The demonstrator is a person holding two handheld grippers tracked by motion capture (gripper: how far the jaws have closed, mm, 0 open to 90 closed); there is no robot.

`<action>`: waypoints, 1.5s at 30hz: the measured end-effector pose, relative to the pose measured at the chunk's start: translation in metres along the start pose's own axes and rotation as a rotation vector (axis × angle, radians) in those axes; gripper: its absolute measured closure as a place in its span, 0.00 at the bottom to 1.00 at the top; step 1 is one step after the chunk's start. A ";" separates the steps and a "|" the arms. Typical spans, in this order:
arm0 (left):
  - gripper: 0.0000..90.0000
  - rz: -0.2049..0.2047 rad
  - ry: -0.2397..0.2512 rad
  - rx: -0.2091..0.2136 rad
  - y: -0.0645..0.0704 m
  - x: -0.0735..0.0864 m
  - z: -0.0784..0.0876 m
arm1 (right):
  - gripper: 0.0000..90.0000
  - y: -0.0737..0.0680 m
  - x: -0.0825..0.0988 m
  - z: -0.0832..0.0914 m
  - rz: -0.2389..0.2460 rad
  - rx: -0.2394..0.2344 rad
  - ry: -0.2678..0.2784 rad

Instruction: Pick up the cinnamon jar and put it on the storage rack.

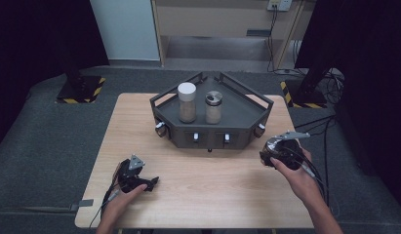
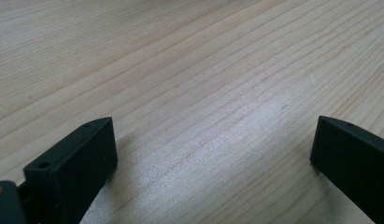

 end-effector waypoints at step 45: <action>0.00 0.000 -0.002 0.000 0.000 0.000 0.000 | 0.35 -0.007 -0.066 0.017 0.031 -0.006 0.025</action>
Point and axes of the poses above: each handheld gripper's, and its own axes: z roughly backward along the jaws, x roughly out of its underside, y roughly to its right, the point moved 9 cm from there along -z, roughly forward along the jaws, and after that the axes turned 6 degrees about -z, right-handed, at the moved point
